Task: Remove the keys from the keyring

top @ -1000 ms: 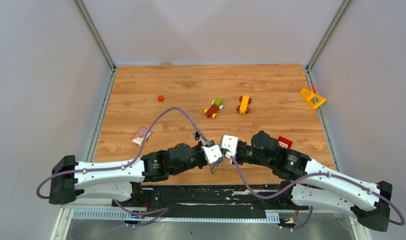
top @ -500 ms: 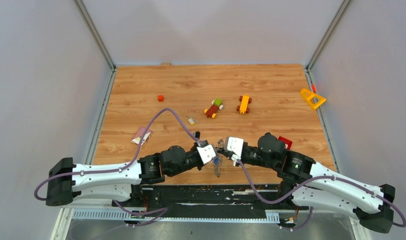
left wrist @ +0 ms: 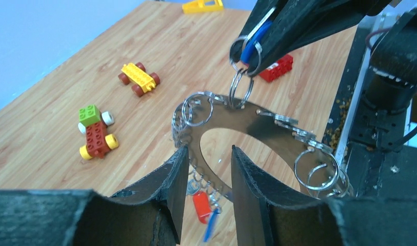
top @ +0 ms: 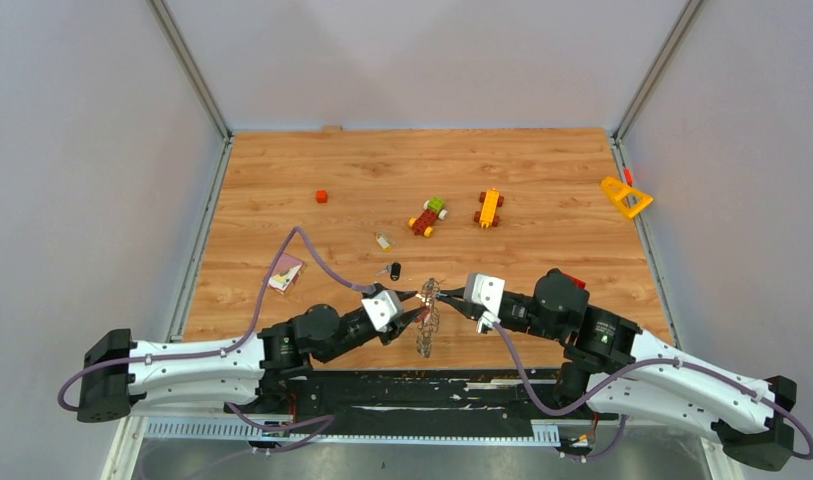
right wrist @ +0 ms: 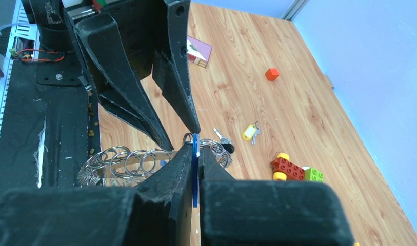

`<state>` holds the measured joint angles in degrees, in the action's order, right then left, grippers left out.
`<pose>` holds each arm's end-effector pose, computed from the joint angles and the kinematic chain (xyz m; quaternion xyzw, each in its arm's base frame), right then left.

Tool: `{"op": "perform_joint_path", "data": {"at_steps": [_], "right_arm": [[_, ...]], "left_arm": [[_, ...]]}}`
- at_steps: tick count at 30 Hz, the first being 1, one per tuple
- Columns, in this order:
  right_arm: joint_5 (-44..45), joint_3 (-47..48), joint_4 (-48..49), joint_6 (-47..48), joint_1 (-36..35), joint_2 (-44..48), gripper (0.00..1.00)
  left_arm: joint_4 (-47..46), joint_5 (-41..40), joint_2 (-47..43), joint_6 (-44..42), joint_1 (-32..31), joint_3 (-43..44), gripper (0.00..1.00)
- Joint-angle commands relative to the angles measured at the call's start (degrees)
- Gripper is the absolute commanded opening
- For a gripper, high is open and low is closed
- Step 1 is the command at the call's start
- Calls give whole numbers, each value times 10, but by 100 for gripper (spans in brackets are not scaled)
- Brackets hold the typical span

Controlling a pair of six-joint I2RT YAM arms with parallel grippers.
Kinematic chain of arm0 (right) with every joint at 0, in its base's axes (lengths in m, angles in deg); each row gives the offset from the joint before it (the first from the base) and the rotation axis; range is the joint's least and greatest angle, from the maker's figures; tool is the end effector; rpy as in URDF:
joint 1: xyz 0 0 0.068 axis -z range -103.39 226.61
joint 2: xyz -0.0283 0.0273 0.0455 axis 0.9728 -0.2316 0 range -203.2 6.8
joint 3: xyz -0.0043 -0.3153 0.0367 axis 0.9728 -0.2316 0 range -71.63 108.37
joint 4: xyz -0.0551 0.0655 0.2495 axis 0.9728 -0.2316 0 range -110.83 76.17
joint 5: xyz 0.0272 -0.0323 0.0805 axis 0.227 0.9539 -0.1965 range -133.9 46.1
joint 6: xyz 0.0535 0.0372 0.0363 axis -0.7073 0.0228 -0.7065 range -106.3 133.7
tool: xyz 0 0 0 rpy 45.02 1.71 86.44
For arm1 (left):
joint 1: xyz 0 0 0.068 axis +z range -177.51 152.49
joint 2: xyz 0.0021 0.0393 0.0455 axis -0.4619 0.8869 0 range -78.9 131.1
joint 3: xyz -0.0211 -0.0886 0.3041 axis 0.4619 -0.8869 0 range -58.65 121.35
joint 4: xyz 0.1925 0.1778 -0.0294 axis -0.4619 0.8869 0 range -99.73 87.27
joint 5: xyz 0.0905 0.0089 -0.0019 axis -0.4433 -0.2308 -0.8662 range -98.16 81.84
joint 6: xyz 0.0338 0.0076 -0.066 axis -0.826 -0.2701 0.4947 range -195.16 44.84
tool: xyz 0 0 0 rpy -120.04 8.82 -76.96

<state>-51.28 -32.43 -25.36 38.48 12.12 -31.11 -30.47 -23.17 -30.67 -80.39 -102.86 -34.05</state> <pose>0.0599 0.1438 0.3452 -0.5674 0.5159 0.2638 0.5851 0.0659 -0.1881 0.2937 0.3960 0.6062 -0.3149 0.6136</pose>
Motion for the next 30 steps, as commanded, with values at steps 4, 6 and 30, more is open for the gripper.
{"op": "perform_joint_path", "data": {"at_steps": [4, 6, 30], "right_arm": [[-3, -10, 76, -9, -5, 23, 0], [-10, -11, 82, -13, -4, 24, 0], [-48, -18, 94, -23, -5, 27, 0]], "left_arm": [[-285, 19, -36, 38, -1, -114, 43], [-333, 26, -28, 43, -1, -129, 43], [-538, 92, 107, 68, -1, -128, 34]]}}
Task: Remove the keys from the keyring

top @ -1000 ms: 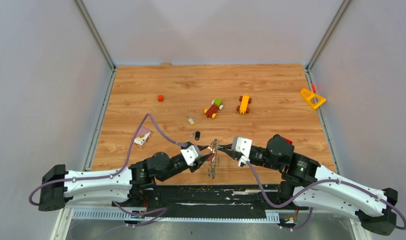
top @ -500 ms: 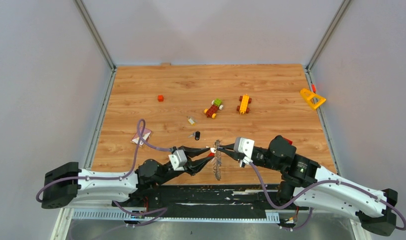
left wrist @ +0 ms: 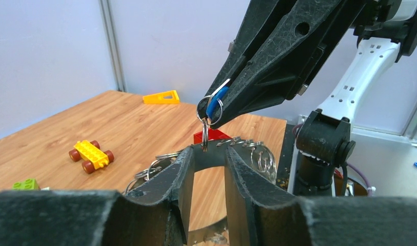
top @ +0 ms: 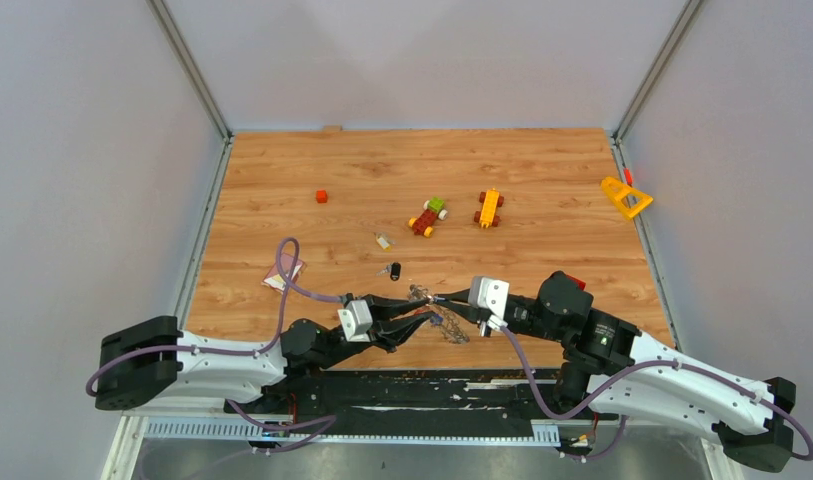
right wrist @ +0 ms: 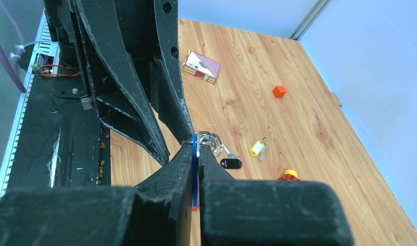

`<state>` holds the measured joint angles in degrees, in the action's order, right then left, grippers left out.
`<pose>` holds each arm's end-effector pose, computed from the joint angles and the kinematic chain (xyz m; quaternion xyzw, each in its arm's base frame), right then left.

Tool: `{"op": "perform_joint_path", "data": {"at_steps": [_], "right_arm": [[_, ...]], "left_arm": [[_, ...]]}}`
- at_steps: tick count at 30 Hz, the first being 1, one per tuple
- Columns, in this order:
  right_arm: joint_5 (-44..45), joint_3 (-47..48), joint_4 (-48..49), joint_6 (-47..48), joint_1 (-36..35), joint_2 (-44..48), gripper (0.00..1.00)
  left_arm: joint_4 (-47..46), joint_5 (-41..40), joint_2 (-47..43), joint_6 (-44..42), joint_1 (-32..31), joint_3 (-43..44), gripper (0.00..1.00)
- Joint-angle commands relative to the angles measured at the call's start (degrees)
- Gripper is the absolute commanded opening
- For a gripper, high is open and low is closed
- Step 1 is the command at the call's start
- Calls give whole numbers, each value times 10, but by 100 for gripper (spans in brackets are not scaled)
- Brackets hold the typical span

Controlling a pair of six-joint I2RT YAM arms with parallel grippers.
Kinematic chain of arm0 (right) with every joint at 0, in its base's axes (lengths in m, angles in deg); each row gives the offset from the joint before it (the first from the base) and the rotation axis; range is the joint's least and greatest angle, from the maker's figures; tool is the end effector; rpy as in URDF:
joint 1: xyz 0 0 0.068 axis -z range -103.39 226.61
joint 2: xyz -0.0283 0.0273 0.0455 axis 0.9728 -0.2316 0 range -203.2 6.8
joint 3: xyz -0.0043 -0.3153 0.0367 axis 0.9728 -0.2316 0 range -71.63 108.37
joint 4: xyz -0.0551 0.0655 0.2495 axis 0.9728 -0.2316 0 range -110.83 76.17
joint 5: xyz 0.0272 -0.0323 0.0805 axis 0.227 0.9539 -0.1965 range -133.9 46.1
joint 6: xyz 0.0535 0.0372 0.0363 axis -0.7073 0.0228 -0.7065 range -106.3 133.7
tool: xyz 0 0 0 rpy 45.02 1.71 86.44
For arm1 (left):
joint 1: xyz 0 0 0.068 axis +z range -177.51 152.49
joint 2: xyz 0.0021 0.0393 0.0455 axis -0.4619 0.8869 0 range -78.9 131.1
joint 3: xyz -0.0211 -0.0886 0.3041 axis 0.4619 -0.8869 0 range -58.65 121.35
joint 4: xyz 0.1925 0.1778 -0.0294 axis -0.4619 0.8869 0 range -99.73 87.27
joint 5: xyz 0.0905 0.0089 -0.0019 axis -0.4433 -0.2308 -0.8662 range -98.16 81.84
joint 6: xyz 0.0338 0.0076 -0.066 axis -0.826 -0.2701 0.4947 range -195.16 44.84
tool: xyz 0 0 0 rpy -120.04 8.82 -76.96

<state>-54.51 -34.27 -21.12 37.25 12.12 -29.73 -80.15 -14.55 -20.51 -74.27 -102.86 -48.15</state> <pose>0.0553 0.1423 0.3463 -0.5603 0.4912 0.2966 0.5973 0.0557 -0.1858 0.2864 0.2986 0.4695 -0.4882 0.6723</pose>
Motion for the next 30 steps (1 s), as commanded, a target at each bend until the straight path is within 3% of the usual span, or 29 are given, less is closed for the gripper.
{"op": "perform_joint_path", "data": {"at_steps": [1, 21, 24, 28, 30], "right_arm": [[-16, 1, 52, -11, -5, 13, 0], [-34, 5, 49, -14, -4, -4, 0], [-35, 6, 50, -14, -5, -5, 0], [-33, 7, 48, -13, -4, -4, 0], [-33, 7, 45, -12, -4, -3, 0]], "left_arm": [[-42, 7, 7, 7, -1, 14, 32], [-43, -3, 7, 0, -2, 19, 26], [-43, -1, 9, -1, -1, 19, 19], [-38, 1, 9, -2, -1, 21, 2], [-35, 2, 7, -4, -1, 21, 0]]}}
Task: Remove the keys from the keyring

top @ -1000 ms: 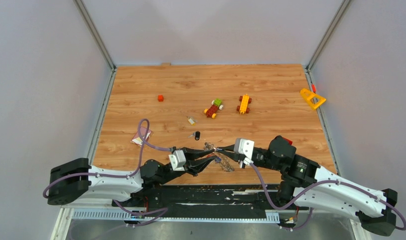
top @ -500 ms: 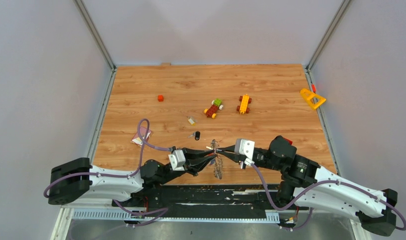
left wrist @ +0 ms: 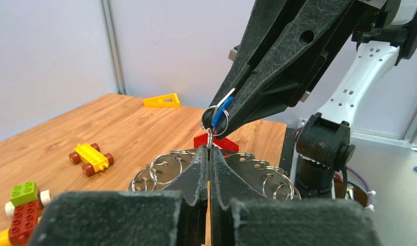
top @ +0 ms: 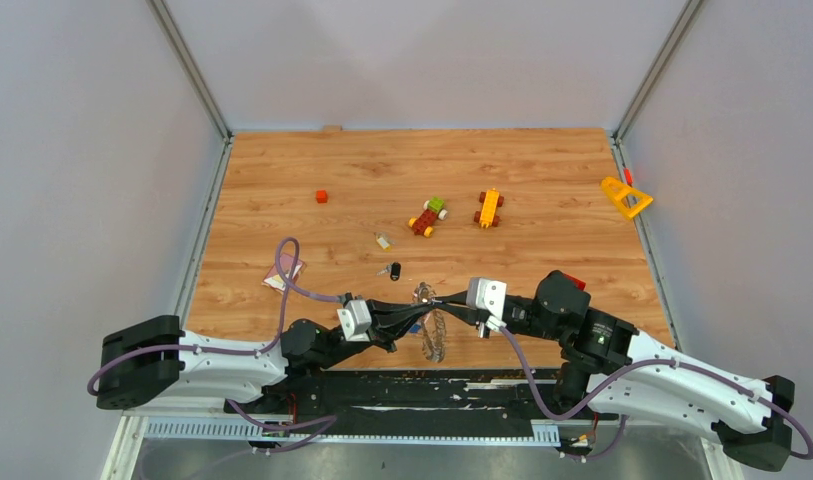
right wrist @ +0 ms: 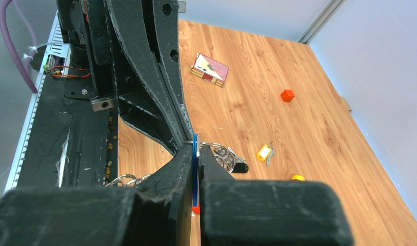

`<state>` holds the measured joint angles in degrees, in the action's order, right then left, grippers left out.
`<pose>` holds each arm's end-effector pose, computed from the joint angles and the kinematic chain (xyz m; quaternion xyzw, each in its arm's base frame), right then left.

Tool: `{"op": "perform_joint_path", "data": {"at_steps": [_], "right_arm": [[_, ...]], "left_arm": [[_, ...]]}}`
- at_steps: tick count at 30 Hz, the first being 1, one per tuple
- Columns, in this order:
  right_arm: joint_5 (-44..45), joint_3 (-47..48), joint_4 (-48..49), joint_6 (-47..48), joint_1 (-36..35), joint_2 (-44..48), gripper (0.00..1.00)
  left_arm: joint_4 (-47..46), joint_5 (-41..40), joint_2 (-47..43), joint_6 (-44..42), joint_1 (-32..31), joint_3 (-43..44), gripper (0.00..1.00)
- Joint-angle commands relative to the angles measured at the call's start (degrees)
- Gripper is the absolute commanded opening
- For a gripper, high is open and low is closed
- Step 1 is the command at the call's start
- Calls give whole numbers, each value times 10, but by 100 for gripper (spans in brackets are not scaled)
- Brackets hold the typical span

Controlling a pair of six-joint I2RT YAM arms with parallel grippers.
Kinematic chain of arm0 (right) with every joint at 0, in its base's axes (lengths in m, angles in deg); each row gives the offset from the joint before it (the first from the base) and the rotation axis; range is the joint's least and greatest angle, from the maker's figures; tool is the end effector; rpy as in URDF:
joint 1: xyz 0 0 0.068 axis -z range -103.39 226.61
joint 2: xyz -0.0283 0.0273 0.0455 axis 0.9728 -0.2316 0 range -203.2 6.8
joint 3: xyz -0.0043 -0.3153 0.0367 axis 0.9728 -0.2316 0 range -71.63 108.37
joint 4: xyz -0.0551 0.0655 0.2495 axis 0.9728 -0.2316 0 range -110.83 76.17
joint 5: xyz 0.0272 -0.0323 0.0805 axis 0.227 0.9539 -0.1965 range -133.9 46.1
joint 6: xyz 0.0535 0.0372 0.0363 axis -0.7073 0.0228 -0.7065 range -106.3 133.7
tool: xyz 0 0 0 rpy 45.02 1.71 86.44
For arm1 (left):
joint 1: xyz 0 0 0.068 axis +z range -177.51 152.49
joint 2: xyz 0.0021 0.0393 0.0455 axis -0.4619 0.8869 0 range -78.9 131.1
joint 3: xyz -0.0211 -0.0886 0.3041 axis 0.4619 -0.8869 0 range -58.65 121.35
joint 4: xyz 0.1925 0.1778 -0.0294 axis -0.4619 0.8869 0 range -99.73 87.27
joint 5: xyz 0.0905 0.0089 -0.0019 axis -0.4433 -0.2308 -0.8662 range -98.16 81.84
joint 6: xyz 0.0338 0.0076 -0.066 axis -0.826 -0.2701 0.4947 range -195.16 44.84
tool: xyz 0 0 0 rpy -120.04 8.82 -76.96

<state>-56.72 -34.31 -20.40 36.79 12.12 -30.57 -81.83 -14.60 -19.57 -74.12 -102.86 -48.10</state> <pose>0.0545 0.1462 0.3458 -0.5671 0.4843 0.3117 0.5889 0.0561 -0.1871 0.2875 0.2941 0.4657 -0.4915 0.6746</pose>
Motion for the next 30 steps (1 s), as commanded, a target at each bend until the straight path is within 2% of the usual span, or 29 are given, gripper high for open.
{"op": "perform_joint_path", "data": {"at_steps": [1, 4, 11, 18, 23, 30], "right_arm": [[-9, 7, 36, -6, -4, 6, 0], [1, 9, 21, 3, -5, 9, 0], [28, 15, -11, 16, -4, 12, 0], [38, 17, -13, 20, -5, 1, 0], [31, 28, -25, 23, -5, -17, 0], [7, 33, -15, 18, -4, -43, 0]], "left_arm": [[-14, 3, -4, -6, -1, 21, 0], [31, 0, -22, -10, -1, 27, 0], [339, -44, -100, -85, -1, 112, 0], [551, -77, -85, -126, -1, 209, 0], [636, -86, -51, -144, -1, 264, 0], [655, -74, -22, -152, -1, 293, 0]]}}
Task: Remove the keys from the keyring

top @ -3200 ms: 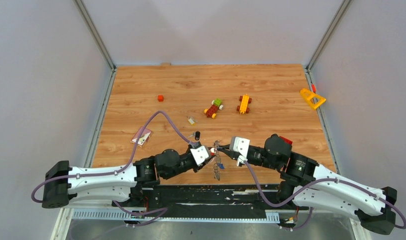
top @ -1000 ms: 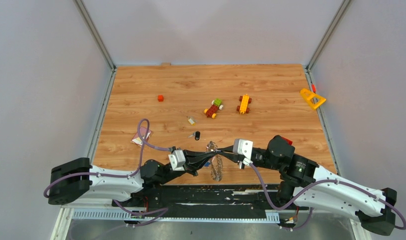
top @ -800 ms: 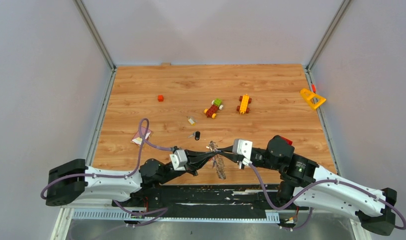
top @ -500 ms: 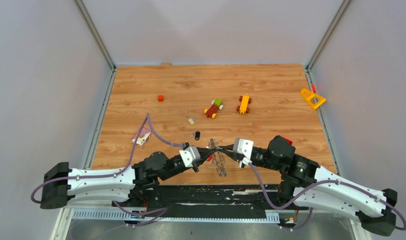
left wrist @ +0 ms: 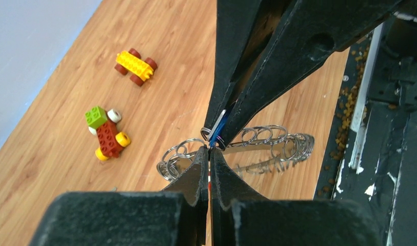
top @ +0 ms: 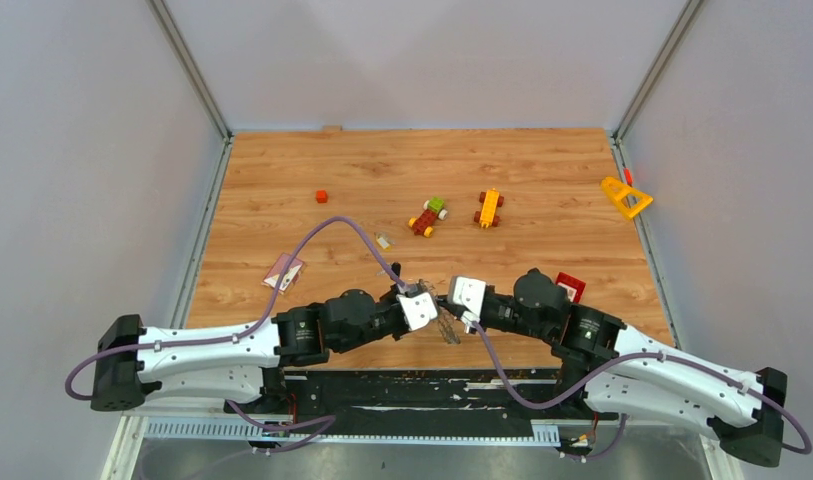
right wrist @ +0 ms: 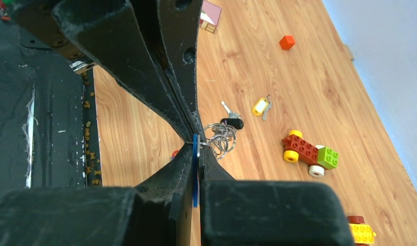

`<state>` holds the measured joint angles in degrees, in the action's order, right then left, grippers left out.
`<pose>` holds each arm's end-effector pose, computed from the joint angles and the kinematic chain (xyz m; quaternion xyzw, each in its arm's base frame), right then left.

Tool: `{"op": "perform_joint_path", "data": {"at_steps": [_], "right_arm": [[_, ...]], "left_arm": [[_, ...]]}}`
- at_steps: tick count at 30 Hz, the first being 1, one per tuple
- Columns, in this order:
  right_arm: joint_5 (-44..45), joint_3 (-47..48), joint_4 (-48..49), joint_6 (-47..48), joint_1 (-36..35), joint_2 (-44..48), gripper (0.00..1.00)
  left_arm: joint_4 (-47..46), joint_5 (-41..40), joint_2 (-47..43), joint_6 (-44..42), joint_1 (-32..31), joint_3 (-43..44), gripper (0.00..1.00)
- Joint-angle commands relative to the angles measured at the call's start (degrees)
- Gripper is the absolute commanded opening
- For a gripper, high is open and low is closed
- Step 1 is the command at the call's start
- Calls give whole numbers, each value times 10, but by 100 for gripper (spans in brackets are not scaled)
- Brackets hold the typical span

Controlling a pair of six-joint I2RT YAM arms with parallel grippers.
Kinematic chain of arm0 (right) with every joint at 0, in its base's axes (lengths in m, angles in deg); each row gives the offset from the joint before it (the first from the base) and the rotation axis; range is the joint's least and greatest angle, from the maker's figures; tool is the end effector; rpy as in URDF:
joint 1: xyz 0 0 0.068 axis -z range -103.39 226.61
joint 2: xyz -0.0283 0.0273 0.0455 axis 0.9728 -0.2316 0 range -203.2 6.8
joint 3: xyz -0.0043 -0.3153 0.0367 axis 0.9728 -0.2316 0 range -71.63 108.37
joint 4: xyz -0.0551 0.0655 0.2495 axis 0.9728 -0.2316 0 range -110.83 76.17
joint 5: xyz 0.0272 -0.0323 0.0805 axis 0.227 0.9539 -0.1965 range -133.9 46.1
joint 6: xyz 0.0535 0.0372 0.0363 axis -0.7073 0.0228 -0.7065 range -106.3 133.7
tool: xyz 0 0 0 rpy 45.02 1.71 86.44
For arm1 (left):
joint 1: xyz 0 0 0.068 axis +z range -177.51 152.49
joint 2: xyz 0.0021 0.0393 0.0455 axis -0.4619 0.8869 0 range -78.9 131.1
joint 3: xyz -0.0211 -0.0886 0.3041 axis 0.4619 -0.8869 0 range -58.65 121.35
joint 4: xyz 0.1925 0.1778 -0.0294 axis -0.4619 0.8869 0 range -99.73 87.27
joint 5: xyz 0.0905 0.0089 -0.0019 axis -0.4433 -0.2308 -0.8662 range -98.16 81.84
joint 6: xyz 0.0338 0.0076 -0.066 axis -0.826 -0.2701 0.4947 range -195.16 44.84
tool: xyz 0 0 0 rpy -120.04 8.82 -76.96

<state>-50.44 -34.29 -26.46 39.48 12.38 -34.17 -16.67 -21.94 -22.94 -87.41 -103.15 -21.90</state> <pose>0.0666 0.1539 0.3227 -0.5890 0.5405 0.2404 0.5507 0.0719 -0.2208 0.3169 0.4823 0.6088 -0.2478 0.5791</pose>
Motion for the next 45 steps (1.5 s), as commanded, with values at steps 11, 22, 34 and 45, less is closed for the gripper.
{"op": "perform_joint_path", "data": {"at_steps": [11, 22, 34, 45], "right_arm": [[-86, 39, 67, -6, -7, -38, 0], [-142, 53, 86, 25, -7, -62, 0], [-188, 28, 91, 89, -7, -48, 0], [-113, -19, 100, 80, -7, 52, 0]], "left_arm": [[-14, 22, 24, -17, 1, 41, 0], [-13, 51, 44, -22, 1, 50, 0], [-36, 53, 31, -15, 1, 28, 0], [-178, 32, -85, 25, 1, -88, 41]]}}
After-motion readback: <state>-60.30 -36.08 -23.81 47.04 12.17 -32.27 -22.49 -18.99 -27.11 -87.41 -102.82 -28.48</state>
